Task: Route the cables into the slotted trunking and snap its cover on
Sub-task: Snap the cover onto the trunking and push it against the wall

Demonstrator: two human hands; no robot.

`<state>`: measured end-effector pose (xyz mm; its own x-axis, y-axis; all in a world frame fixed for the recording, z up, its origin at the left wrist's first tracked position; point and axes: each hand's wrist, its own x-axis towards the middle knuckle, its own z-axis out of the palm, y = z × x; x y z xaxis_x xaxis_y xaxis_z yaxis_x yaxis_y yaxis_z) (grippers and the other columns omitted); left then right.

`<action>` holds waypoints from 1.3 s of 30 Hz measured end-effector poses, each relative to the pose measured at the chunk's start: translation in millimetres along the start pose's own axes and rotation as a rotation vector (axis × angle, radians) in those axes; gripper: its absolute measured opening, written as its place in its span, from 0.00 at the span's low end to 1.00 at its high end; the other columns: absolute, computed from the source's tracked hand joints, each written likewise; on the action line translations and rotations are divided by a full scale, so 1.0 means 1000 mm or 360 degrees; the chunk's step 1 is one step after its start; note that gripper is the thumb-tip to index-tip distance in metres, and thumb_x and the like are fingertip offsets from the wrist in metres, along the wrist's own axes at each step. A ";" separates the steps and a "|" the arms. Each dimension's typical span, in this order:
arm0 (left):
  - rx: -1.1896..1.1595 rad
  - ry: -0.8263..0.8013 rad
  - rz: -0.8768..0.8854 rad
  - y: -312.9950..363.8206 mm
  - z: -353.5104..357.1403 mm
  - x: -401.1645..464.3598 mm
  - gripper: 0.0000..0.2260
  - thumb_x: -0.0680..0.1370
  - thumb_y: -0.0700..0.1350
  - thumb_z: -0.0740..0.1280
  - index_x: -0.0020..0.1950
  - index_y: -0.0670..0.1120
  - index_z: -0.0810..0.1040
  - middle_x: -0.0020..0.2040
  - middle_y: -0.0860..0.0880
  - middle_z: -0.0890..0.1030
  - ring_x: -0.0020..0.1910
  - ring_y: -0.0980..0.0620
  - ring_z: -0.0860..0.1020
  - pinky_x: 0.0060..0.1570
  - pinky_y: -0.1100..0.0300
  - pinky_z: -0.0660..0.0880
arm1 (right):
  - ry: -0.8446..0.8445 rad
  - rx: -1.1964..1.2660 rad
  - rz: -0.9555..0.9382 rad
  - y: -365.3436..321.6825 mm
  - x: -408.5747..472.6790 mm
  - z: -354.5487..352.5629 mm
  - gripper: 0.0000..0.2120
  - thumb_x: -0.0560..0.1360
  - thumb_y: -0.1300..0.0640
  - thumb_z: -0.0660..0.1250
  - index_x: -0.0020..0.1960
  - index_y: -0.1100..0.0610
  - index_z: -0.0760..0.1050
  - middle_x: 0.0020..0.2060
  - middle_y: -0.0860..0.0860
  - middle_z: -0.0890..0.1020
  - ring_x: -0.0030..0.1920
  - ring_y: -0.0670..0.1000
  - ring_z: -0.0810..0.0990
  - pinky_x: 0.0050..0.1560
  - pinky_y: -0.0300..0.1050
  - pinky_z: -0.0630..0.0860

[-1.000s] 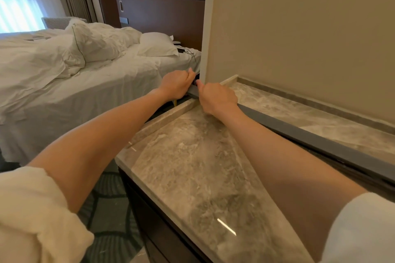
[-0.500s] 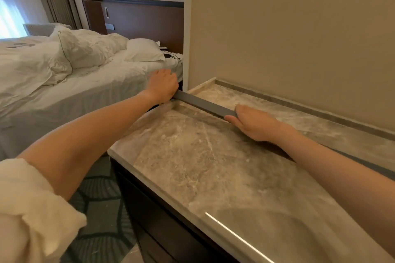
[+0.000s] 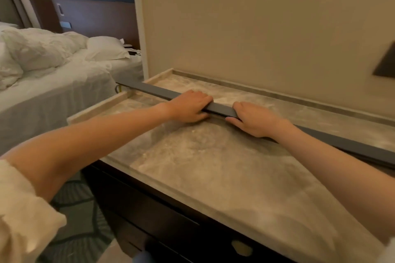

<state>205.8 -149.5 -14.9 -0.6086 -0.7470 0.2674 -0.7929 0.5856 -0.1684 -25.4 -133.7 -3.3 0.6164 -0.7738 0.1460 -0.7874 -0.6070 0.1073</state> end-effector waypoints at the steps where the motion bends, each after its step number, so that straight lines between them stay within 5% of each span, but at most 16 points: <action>1: 0.0029 0.0003 0.0039 0.006 0.002 0.005 0.12 0.77 0.52 0.60 0.54 0.45 0.70 0.49 0.44 0.78 0.45 0.45 0.75 0.45 0.53 0.69 | -0.0015 -0.0031 0.0024 0.009 -0.011 -0.001 0.19 0.78 0.41 0.55 0.53 0.58 0.66 0.51 0.57 0.77 0.47 0.57 0.76 0.46 0.50 0.73; 5: 0.0240 0.0066 0.0154 0.013 0.008 0.008 0.08 0.79 0.48 0.58 0.52 0.44 0.68 0.49 0.43 0.76 0.43 0.44 0.74 0.43 0.53 0.69 | -0.0050 -0.0070 0.0112 0.045 -0.054 0.002 0.16 0.77 0.43 0.60 0.52 0.56 0.66 0.51 0.56 0.79 0.46 0.57 0.77 0.41 0.46 0.69; 10: 0.0478 0.0109 0.0267 0.023 -0.002 0.008 0.11 0.82 0.47 0.52 0.51 0.41 0.68 0.48 0.40 0.74 0.41 0.43 0.73 0.42 0.49 0.73 | -0.0013 -0.0053 0.0337 0.067 -0.081 -0.002 0.19 0.74 0.37 0.61 0.40 0.53 0.66 0.33 0.50 0.74 0.31 0.50 0.71 0.27 0.44 0.62; 17: 0.0720 0.0143 0.0308 0.029 -0.007 0.015 0.13 0.82 0.45 0.49 0.54 0.38 0.69 0.47 0.40 0.73 0.39 0.44 0.72 0.40 0.50 0.74 | 0.0311 -0.0354 0.0370 0.064 -0.090 0.004 0.23 0.74 0.36 0.59 0.36 0.55 0.67 0.24 0.47 0.67 0.24 0.50 0.67 0.24 0.43 0.59; 20: 0.0808 0.0119 0.0277 0.027 -0.001 0.020 0.13 0.82 0.43 0.48 0.58 0.37 0.67 0.50 0.40 0.73 0.41 0.44 0.73 0.42 0.50 0.74 | 0.0412 -0.0403 0.0344 0.063 -0.087 0.006 0.22 0.74 0.37 0.60 0.35 0.55 0.66 0.26 0.48 0.70 0.22 0.50 0.63 0.23 0.42 0.54; 24: 0.0883 0.0090 0.0250 0.021 0.005 0.026 0.12 0.80 0.41 0.49 0.59 0.39 0.66 0.50 0.41 0.73 0.42 0.45 0.73 0.41 0.52 0.75 | 0.0426 -0.0382 0.0308 0.068 -0.081 0.010 0.22 0.75 0.37 0.58 0.37 0.56 0.65 0.31 0.54 0.80 0.25 0.53 0.68 0.26 0.43 0.61; 28: 0.0476 0.0013 0.0133 0.019 0.000 0.048 0.08 0.76 0.46 0.60 0.52 0.44 0.68 0.45 0.46 0.75 0.38 0.47 0.73 0.36 0.52 0.74 | 0.0452 -0.0391 0.0261 0.080 -0.072 0.014 0.21 0.75 0.38 0.59 0.38 0.55 0.64 0.32 0.56 0.82 0.27 0.58 0.78 0.27 0.44 0.62; 33: -0.0148 -0.0120 0.0061 0.037 0.001 0.091 0.18 0.73 0.64 0.60 0.48 0.49 0.70 0.40 0.50 0.77 0.36 0.49 0.74 0.34 0.56 0.67 | 0.0528 -0.0497 0.0174 0.105 -0.055 0.023 0.21 0.74 0.42 0.65 0.42 0.62 0.72 0.30 0.60 0.82 0.27 0.60 0.80 0.25 0.44 0.64; 39: -0.0372 -0.0162 0.0132 0.034 0.013 0.131 0.15 0.76 0.60 0.60 0.49 0.48 0.69 0.39 0.50 0.76 0.36 0.47 0.74 0.35 0.54 0.69 | 0.0626 -0.0711 0.0185 0.137 -0.031 0.024 0.22 0.68 0.42 0.72 0.36 0.61 0.73 0.23 0.55 0.79 0.19 0.55 0.77 0.18 0.39 0.66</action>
<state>99.1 -231.4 1.7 -0.6805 -0.7144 0.1629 -0.7188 0.6940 0.0408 -152.5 -197.0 -17.0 0.5450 -0.6538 0.5249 -0.8281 -0.3217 0.4591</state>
